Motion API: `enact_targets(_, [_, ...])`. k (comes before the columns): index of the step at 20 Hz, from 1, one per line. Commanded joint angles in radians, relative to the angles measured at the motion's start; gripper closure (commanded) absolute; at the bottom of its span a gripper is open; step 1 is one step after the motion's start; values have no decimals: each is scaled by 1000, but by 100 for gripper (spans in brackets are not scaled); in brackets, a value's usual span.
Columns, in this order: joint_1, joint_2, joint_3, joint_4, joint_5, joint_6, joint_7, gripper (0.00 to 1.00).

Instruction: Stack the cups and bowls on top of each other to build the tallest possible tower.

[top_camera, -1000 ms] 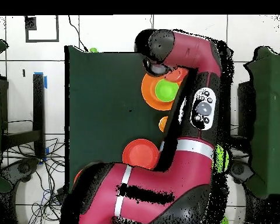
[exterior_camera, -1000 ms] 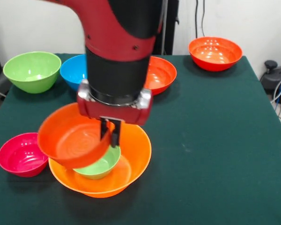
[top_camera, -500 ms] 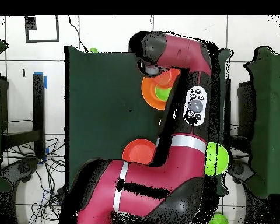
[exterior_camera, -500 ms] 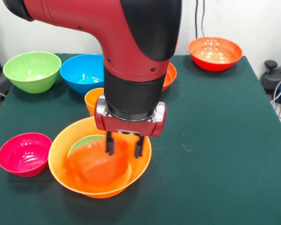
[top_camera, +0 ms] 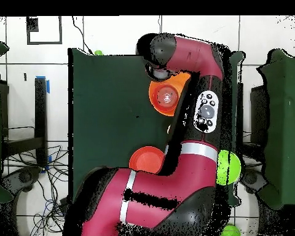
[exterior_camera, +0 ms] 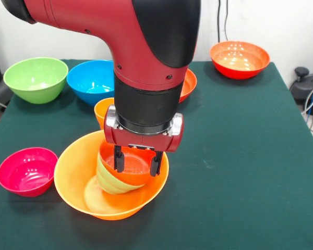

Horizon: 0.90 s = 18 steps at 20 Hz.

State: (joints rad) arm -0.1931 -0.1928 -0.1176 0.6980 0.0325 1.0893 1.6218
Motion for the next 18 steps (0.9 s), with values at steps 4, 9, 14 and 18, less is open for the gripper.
enact_targets(4, [17, 3, 75, -2, -100, 13, -208, 0])
enact_targets(9, [24, -16, 71, 24, -100, 12, -201, 0])
enact_targets(14, [23, -16, 58, -16, -130, 14, -264, 0])
enact_targets(18, [5, -3, 46, -72, -162, 61, -301, 0])
